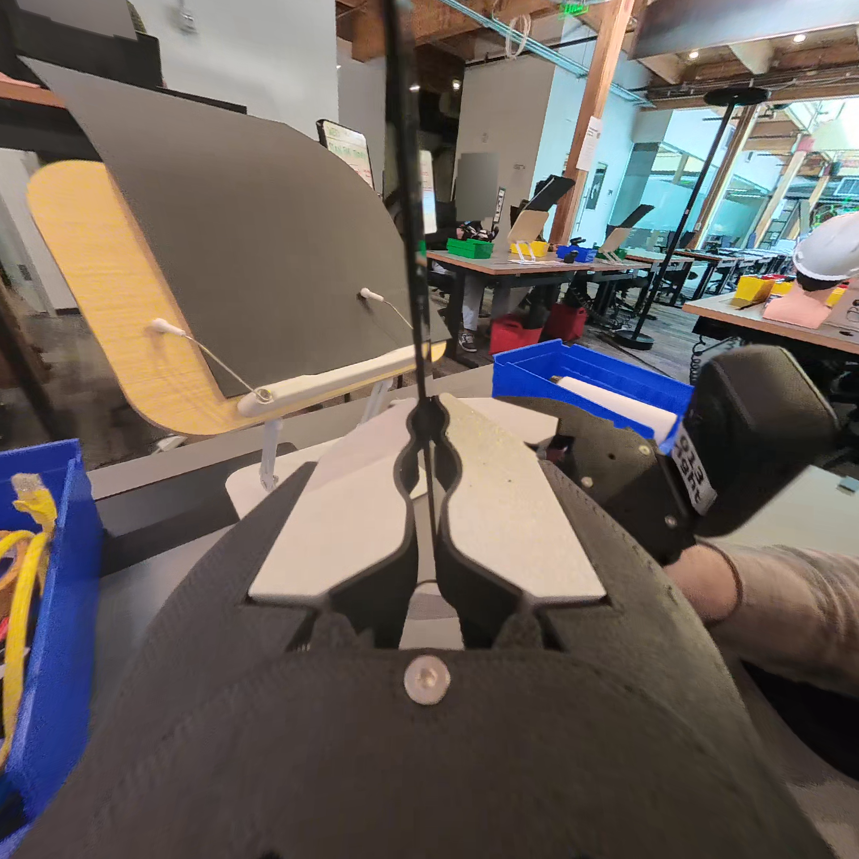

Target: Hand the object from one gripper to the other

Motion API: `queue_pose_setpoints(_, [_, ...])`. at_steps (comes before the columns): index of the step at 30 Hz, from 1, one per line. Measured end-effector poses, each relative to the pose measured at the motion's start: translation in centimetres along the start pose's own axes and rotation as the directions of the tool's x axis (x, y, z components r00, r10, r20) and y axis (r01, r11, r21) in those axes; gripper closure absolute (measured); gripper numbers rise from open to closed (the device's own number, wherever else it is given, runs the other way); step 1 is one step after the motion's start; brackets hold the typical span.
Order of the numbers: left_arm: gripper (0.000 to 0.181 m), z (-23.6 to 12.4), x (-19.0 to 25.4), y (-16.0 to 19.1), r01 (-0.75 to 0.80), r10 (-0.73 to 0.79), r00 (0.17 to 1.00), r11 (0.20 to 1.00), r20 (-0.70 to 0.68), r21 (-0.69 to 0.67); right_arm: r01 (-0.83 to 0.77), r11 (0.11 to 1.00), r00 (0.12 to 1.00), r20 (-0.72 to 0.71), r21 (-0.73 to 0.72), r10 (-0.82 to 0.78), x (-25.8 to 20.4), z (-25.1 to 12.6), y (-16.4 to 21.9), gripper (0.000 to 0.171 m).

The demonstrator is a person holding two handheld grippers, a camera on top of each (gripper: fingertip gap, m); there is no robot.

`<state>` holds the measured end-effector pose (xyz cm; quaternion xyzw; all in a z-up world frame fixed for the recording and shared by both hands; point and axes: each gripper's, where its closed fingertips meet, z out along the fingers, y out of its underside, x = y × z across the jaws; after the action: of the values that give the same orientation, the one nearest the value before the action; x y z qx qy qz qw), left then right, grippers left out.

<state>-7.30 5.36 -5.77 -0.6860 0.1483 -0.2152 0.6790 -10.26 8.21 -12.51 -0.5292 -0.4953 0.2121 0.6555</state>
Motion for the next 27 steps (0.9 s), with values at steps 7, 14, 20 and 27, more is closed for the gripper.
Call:
queue_pose_setpoints(7, [0.18, 0.9, 1.3, 1.3, -0.002, 0.002, 0.999, 1.0, 0.04, -0.011, -0.043, 0.999, 0.998, -0.054, 0.005, 0.044, 0.0, -0.2, -0.2, 0.075])
queue_pose_setpoints(14, [0.18, 1.1, 1.3, 1.4, -0.001, 0.0, 0.999, 1.0, 0.055, 0.004, -0.081, 0.997, 0.997, -0.011, 0.009, 0.081, 0.1, -0.4, -0.1, 0.08])
queue_pose_setpoints(20, [0.158, 0.9, 1.7, 1.2, -0.031, 0.031, 0.999, 1.0, 0.012, 0.0, -0.094, 0.994, 0.992, 0.085, 0.059, 0.089, -0.5, -0.7, -0.9, 0.081])
queue_pose_setpoints(27, [0.127, -0.9, 3.2, -0.2, -0.113, 0.115, 0.989, 0.993, -0.099, 0.026, -0.229, 0.969, 0.922, 0.339, 0.089, 0.187, -1.7, -1.8, -1.8, 0.081])
